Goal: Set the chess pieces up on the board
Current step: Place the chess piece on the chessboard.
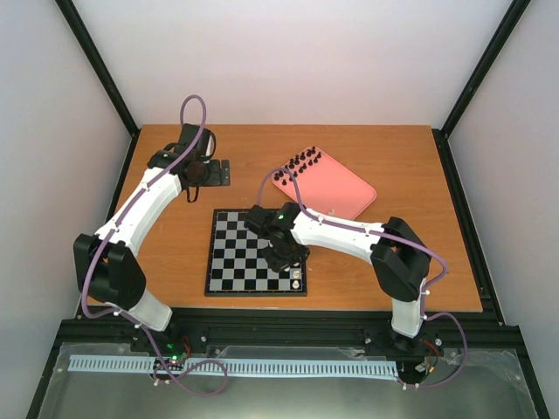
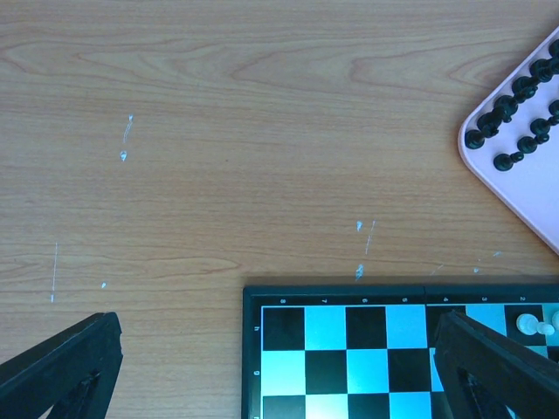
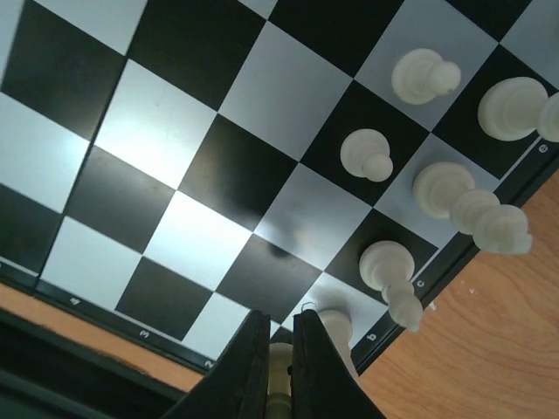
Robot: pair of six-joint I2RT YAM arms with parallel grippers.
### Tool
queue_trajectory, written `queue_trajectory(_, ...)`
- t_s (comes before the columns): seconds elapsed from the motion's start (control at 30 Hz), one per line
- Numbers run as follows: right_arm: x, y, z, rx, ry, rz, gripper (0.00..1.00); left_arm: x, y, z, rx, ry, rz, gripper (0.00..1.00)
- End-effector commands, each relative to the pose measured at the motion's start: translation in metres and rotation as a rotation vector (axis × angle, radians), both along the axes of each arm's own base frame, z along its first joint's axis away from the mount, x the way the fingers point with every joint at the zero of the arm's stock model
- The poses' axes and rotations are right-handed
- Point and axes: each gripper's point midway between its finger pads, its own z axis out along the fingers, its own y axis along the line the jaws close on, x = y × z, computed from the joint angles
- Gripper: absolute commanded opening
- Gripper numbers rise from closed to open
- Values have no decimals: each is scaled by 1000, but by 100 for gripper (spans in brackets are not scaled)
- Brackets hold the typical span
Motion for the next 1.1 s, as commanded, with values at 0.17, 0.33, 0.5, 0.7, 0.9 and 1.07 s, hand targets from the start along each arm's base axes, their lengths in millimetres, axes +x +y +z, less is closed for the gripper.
queue_trajectory(0.17,19,12,1,65,-114,28,3,-3,2,9,-16,-32,21,100)
queue_trajectory(0.33,20,16,-9,61,-104,47,3,-3,3,6,-13,-29,23,100)
queue_trajectory(0.5,19,16,-16,53,-97,64,3,-5,4,2,-10,-23,25,100)
queue_trajectory(0.7,19,11,-24,38,-93,78,3,-6,4,1,-11,-23,27,100)
queue_trajectory(0.9,24,5,-29,36,-95,67,3,-6,4,0,-13,-24,29,100)
queue_trajectory(1.07,27,8,-28,46,-108,75,3,-5,4,0,-14,-25,28,100)
